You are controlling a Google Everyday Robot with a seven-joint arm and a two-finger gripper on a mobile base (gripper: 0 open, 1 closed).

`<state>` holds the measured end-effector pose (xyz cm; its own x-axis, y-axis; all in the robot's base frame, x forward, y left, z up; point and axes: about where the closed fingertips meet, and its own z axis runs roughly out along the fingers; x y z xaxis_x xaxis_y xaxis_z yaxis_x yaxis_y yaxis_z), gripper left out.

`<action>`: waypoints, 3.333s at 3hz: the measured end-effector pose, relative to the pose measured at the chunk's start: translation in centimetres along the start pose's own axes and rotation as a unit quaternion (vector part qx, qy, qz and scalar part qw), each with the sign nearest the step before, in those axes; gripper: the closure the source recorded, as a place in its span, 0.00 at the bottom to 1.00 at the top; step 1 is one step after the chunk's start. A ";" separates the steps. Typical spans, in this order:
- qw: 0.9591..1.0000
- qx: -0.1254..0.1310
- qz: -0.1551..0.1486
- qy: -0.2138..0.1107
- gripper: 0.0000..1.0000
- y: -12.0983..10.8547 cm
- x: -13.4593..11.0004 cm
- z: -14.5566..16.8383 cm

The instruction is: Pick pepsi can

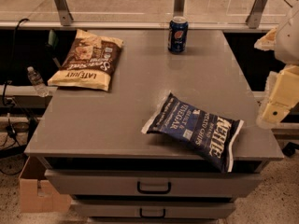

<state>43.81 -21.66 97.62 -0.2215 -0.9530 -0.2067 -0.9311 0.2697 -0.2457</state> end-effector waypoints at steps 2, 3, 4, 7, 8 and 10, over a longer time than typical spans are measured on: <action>1.000 0.004 0.011 -0.018 0.00 -1.0 -0.5 0.5; 0.998 0.012 0.040 -0.051 0.00 -5.0 -1.6 3.5; 0.993 0.026 0.080 -0.083 0.00 -10.7 -2.9 7.4; 0.978 0.045 0.145 -0.144 0.00 -21.3 -4.5 14.9; 0.975 0.047 0.155 -0.154 0.00 -21.9 -4.6 15.8; 0.940 0.048 0.246 -0.233 0.00 -24.6 -4.5 20.4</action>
Offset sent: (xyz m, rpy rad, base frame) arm 0.0169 0.0024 -0.0089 0.0591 0.0002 -0.0177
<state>73.66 -21.20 85.27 -0.4467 -0.5523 -0.7039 -0.7140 0.6941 -0.0915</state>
